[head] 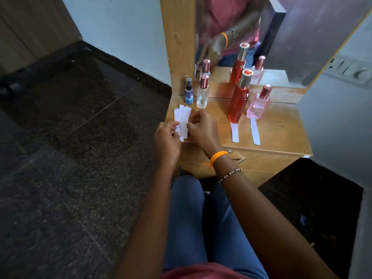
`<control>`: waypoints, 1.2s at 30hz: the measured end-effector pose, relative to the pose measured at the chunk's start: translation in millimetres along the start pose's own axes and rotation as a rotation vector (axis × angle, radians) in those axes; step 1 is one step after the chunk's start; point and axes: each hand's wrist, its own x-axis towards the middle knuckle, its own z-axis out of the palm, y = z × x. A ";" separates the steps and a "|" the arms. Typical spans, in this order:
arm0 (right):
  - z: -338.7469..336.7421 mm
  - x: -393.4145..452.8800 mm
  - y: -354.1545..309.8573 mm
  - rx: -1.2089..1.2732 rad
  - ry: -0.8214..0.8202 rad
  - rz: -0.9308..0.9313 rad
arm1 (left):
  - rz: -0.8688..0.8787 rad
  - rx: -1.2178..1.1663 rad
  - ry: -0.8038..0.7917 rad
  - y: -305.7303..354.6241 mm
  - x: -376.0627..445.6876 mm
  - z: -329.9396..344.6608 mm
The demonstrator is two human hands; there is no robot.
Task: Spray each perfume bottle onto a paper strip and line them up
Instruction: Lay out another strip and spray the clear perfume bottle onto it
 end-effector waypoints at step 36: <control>-26.2 27.7 -11.0 -0.126 0.253 -0.288 | 0.087 -0.154 -0.039 23.6 -8.5 11.8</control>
